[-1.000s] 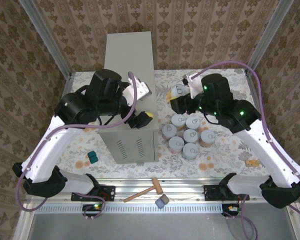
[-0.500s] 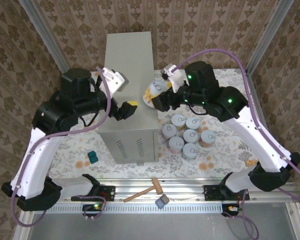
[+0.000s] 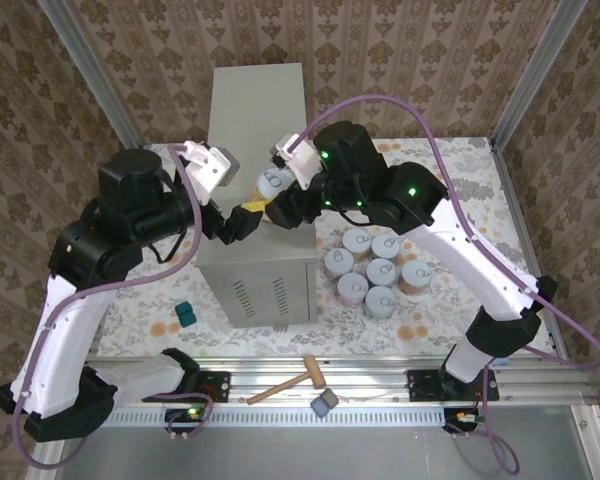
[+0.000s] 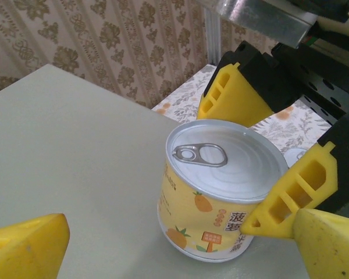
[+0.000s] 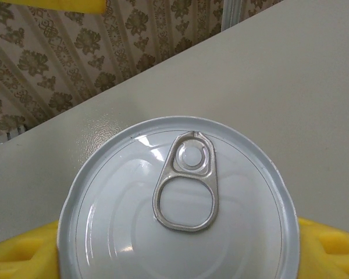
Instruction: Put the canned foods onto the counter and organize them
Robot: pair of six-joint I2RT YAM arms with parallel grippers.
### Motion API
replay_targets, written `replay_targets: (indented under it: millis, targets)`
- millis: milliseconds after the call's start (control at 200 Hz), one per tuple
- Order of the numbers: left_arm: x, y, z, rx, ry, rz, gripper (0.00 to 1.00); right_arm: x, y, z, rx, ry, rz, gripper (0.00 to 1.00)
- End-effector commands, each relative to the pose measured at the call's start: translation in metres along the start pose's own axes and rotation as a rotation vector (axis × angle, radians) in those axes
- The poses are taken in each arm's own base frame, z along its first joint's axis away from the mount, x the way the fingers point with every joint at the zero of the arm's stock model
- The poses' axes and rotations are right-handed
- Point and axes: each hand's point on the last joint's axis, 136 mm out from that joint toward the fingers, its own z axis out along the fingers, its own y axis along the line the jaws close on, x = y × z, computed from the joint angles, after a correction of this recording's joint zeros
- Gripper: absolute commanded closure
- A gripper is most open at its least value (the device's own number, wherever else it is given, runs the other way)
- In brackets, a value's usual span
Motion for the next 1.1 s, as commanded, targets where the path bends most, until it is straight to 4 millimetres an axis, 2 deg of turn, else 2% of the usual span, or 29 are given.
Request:
replay_targets:
  millis: [0, 240, 590, 790, 1095]
  targets:
    - [-0.004, 0.016, -0.013, -0.104, -0.048, -0.044, 0.00, -0.017, 0.003, -0.003, 0.021, -0.045, -0.035, 0.33]
    - [0.003, 0.028, -0.033, -0.191, -0.085, -0.078, 0.00, -0.025, 0.005, 0.005, 0.020, -0.054, -0.048, 0.31]
    - [0.011, 0.029, -0.042, -0.211, -0.089, -0.101, 0.00, -0.032, 0.003, 0.012, 0.029, -0.064, -0.057, 0.27]
    - [0.018, 0.027, -0.036, -0.195, -0.073, -0.118, 0.00, -0.035, 0.002, 0.013, 0.035, -0.071, -0.067, 0.23]
    - [0.017, 0.023, -0.029, -0.161, -0.073, -0.130, 0.00, -0.041, -0.003, 0.010, 0.048, -0.092, -0.078, 0.16]
